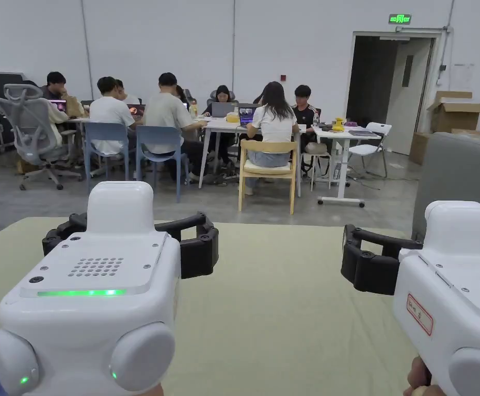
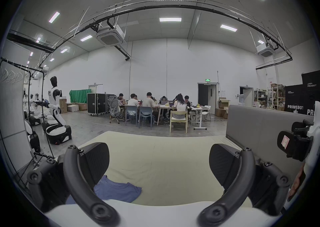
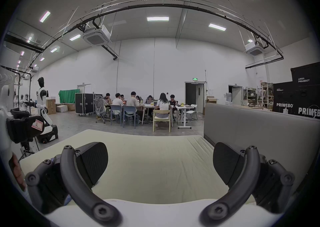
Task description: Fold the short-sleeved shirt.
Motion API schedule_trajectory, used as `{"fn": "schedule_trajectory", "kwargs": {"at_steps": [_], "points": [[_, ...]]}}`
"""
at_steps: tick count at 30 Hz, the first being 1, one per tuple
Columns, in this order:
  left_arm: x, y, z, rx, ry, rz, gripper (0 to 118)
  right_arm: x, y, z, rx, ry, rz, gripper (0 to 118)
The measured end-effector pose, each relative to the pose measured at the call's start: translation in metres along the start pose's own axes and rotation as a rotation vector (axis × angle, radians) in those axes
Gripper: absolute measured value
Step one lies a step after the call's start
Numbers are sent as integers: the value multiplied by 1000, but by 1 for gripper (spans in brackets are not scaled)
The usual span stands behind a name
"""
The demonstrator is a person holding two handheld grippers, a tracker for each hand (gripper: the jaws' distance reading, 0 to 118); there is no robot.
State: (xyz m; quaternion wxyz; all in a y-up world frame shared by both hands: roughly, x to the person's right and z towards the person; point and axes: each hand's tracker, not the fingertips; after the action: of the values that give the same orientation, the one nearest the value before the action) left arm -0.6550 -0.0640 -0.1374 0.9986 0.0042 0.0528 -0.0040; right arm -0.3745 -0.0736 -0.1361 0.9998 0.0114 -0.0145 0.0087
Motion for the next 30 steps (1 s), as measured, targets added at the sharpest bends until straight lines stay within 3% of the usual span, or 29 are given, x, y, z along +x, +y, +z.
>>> {"fn": "schedule_trajectory", "kwargs": {"at_steps": [30], "points": [[-2,6,3,-10,-10,13,118,-5,8,6,32,12,-4,118]]}}
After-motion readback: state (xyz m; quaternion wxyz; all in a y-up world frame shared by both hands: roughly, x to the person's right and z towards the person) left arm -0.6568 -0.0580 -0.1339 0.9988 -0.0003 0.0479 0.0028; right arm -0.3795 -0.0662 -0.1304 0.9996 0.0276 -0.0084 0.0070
